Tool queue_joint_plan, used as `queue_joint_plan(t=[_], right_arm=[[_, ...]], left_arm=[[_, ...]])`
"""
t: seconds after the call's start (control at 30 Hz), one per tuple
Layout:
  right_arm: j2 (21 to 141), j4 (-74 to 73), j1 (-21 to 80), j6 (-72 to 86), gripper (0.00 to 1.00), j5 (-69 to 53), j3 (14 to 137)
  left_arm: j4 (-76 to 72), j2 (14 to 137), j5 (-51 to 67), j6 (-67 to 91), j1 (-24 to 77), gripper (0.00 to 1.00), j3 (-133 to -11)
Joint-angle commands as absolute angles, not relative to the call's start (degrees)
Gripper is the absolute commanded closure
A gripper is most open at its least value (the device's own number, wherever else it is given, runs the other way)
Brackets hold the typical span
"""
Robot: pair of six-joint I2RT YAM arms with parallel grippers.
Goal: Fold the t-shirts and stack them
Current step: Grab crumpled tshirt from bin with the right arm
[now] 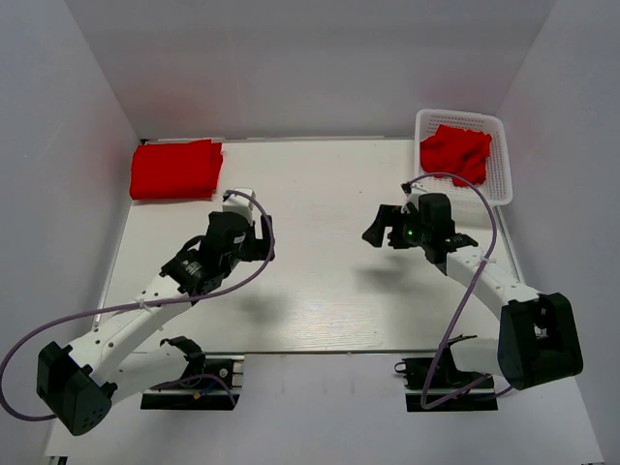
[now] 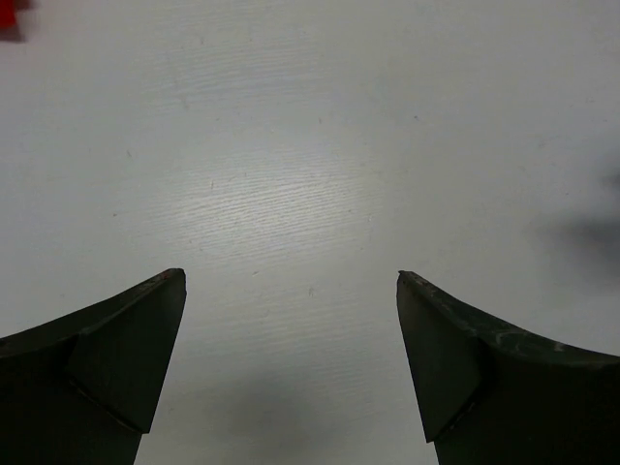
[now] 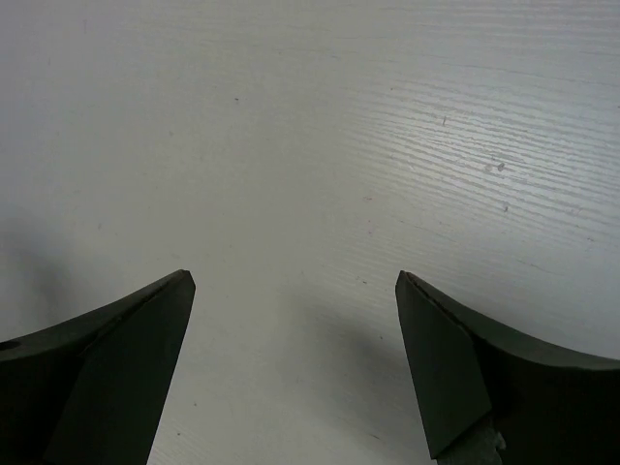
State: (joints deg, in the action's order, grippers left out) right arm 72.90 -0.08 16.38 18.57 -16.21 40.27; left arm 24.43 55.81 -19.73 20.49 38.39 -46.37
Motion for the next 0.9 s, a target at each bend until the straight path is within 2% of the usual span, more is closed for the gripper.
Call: queue_joint_plan(t=[0.0, 0.3, 0.4, 0.43, 0.5, 0.53, 0.6, 0.63, 0.87], right_arm=[[73.04, 3.24, 16.52, 18.1, 0.1, -17.67, 41.31], [75.32, 6.42, 16.17, 19.16, 0.1, -13.02, 50.97], [79.27, 2.3, 15.47, 18.89, 0.1, -0.31, 58.78], [80.58, 0.11, 15.21, 18.55, 0.1, 1.82, 65.5], [87.17, -7.35, 13.19, 18.89, 0.1, 6.12, 70.73], [91.1, -8.95, 11.7, 18.9, 0.1, 6.24, 78.84], [99.54, -14.93, 8.98, 19.25, 0.1, 6.59, 84.61], [101.84, -17.73, 6.62, 20.29, 0.1, 6.5, 92.99], [124.42, -26.1, -1.58, 18.55, 0.1, 5.1, 117.32]], left_arm=[[26.97, 57.12, -21.09, 22.06, 38.58, 0.0, -48.42], [26.02, 58.27, -21.78, 22.06, 38.58, 0.0, -48.43], [26.02, 58.27, -24.16, 22.68, 38.58, 0.0, -48.43], [26.02, 58.27, -24.17, 23.2, 38.58, 0.0, -49.04], [26.02, 58.27, -23.56, 23.2, 38.58, 0.0, -49.57], [24.97, 58.27, -23.55, 23.2, 38.58, 0.0, -49.57], [23.3, 58.27, -23.55, 22.59, 38.06, 0.0, -49.57], [22.68, 59.66, -23.55, 21.98, 38.06, 0.0, -49.57], [22.15, 66.96, -25.14, 19.17, 37.44, 0.0, -53.34]])
